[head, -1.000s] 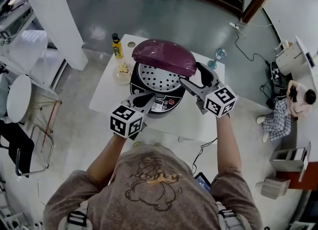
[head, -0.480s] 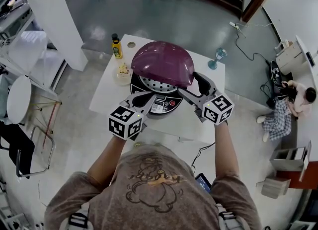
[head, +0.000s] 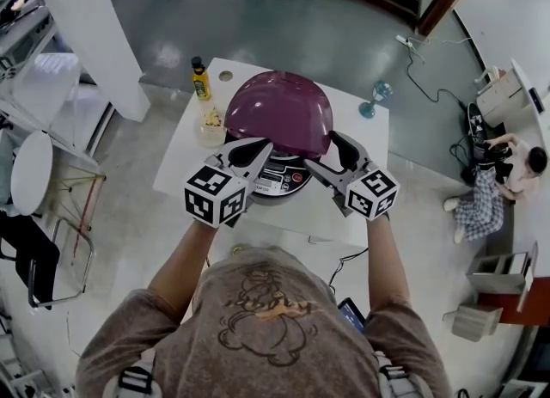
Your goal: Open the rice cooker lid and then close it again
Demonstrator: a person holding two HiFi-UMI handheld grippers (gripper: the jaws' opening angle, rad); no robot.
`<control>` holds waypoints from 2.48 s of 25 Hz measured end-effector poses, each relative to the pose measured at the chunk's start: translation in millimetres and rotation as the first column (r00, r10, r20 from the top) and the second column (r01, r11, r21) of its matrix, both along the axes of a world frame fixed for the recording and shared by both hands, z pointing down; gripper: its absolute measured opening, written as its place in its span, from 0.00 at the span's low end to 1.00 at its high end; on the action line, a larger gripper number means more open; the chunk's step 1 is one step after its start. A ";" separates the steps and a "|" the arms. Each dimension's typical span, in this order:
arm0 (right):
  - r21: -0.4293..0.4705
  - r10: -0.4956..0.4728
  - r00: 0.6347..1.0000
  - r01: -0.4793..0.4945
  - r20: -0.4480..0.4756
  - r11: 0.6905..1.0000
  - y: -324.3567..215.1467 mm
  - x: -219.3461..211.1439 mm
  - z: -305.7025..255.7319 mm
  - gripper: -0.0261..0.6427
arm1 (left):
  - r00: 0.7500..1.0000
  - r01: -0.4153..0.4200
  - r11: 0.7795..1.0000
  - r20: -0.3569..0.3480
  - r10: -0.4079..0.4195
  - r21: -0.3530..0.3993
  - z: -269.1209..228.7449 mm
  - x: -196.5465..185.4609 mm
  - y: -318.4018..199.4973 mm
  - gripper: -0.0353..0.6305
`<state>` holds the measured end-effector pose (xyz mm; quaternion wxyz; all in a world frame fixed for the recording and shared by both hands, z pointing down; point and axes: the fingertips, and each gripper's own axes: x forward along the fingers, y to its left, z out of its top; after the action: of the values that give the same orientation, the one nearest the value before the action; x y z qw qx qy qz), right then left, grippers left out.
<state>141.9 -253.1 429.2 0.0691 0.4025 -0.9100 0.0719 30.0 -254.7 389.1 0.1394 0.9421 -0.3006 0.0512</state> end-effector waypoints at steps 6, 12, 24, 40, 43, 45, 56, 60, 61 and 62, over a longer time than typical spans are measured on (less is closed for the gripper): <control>-0.004 0.006 1.000 -0.006 0.014 1.000 1.2 0.6 2.5 0.61 | 0.999 0.010 1.000 0.032 -0.011 0.025 -3.1 3.8 -13.3 0.09; -0.004 0.011 1.000 -0.011 0.028 1.000 1.5 1.7 3.1 0.61 | 0.998 0.014 1.000 0.061 -0.015 0.020 1.5 5.5 -22.2 0.09; -0.012 0.002 1.000 -0.002 0.017 1.000 1.6 2.2 3.9 0.60 | 0.993 0.006 1.000 0.116 -0.009 0.025 15.5 9.8 -23.5 0.09; -0.073 0.038 0.995 -0.031 0.087 0.997 2.9 4.8 16.1 0.55 | 0.987 -0.019 1.000 0.158 0.019 0.002 35.6 9.3 -18.1 0.09; -0.087 0.040 0.995 -0.033 0.088 0.996 4.0 4.5 19.3 0.55 | 0.984 -0.028 1.000 0.174 0.030 -0.012 40.3 9.1 -15.7 0.09; -0.100 0.039 0.996 -0.031 0.083 0.995 4.3 4.0 22.6 0.55 | 0.981 -0.035 0.999 0.190 0.040 -0.027 44.8 9.2 -14.9 0.09; -0.129 0.030 0.999 -0.028 0.018 0.991 2.0 4.8 37.0 0.49 | 0.958 -0.066 0.995 0.276 0.084 -0.073 62.1 10.8 -14.6 0.09; -0.143 0.041 0.999 -0.041 0.000 0.989 0.6 6.6 41.9 0.46 | 0.952 -0.062 0.994 0.295 0.085 -0.087 67.6 11.1 -14.0 0.09; -0.148 0.045 0.999 -0.045 -0.007 0.988 0.6 7.2 43.3 0.45 | 0.950 -0.062 0.994 0.300 0.087 -0.092 69.2 11.3 -13.4 0.09; -0.154 0.048 0.999 -0.049 -0.014 0.987 0.6 7.7 44.8 0.44 | 0.948 -0.063 0.993 0.306 0.090 -0.096 70.8 11.3 -12.7 0.09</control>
<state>149.6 -252.5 474.0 0.1029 0.4182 -0.8913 0.1419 41.3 -267.4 459.9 0.1285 0.9265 -0.2797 0.2167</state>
